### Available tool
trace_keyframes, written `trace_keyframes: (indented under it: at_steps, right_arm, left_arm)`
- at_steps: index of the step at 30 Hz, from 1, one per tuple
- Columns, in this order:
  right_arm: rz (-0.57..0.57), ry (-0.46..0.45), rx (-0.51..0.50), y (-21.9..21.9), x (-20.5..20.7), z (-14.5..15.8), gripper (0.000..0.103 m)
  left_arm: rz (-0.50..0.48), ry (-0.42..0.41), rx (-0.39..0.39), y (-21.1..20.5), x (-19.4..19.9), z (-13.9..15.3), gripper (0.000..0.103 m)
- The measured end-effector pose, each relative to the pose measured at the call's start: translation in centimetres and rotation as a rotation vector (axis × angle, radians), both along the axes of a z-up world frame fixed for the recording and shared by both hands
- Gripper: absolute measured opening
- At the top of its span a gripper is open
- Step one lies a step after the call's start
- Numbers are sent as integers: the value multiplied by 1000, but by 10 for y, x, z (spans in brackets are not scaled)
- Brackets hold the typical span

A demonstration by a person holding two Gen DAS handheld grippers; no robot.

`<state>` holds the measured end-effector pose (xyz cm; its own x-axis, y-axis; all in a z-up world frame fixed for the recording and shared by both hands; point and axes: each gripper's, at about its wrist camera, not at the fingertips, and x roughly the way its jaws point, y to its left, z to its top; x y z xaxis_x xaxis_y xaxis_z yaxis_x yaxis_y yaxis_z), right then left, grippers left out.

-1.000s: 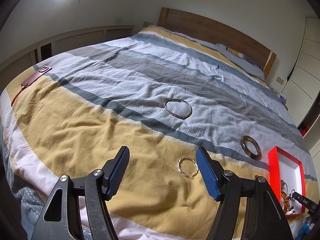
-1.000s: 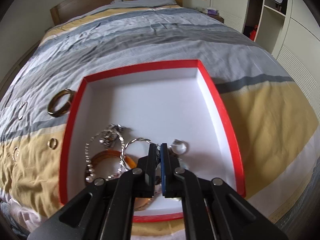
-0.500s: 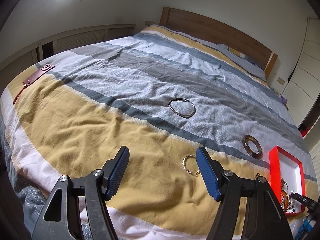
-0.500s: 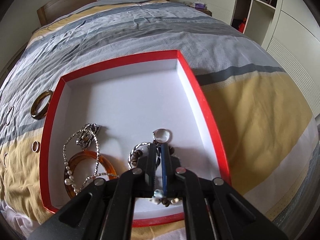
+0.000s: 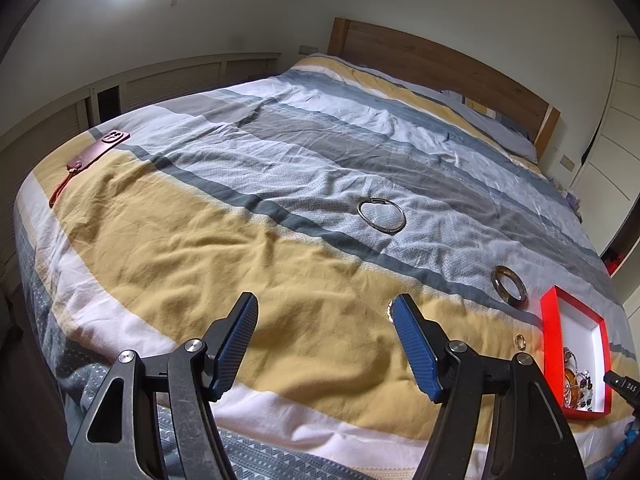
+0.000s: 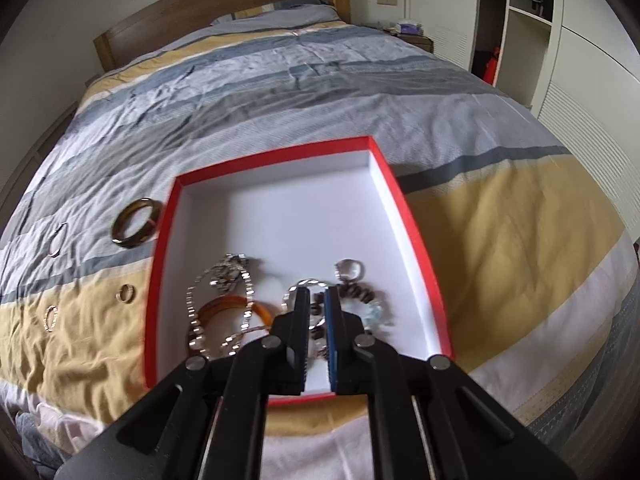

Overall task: Organize jewelry
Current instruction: 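Move both tools back over the remaining rings on the bed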

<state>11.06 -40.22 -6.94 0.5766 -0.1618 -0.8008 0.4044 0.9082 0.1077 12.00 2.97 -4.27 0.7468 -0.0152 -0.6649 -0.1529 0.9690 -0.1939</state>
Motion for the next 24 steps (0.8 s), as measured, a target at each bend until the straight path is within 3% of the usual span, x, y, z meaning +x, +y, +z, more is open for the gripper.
trace_keyframes:
  at_steps: [10, 14, 24]
  right_arm:
    - [111, -55, 45, 46, 2, 15, 9]
    - [165, -76, 65, 63, 10, 18, 28]
    - [351, -91, 101, 115, 43, 12, 28]
  left_arm:
    - [-28, 1, -11, 4, -4, -1, 69]
    - [-59, 3, -16, -1, 1, -5, 69]
    - [-87, 34, 8, -14, 16, -17, 70]
